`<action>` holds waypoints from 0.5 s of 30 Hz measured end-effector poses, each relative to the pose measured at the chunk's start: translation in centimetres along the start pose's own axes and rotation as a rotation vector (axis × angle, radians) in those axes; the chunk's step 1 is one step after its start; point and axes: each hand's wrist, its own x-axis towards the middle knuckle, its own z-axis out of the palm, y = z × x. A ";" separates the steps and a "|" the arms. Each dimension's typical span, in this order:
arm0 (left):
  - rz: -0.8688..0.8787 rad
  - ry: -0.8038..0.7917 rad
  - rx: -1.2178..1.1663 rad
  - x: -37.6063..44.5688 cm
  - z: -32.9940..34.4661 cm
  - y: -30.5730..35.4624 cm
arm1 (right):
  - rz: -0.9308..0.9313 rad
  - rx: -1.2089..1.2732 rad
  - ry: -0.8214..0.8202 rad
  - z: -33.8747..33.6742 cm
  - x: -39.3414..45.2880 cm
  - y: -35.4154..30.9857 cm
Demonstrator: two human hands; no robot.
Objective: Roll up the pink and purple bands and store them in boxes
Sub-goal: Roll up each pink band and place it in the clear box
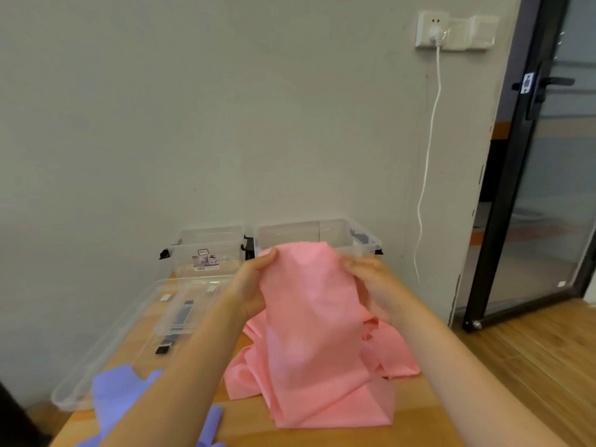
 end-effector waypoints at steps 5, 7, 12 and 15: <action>-0.007 -0.104 -0.005 -0.9 0.3 0.1 | 0.480 0.379 0.080 0.1 0.5 1.2; -0.004 -0.118 0.015 -1.2 0.5 -0.1 | 0.510 0.376 0.099 0.8 0.8 1.1; 0.026 -0.093 0.052 -1.8 -0.2 -0.7 | 0.410 0.329 0.199 1.3 1.6 -0.3; 0.043 -0.110 0.085 -2.2 -0.5 -0.8 | 0.439 0.259 0.167 1.9 1.5 0.1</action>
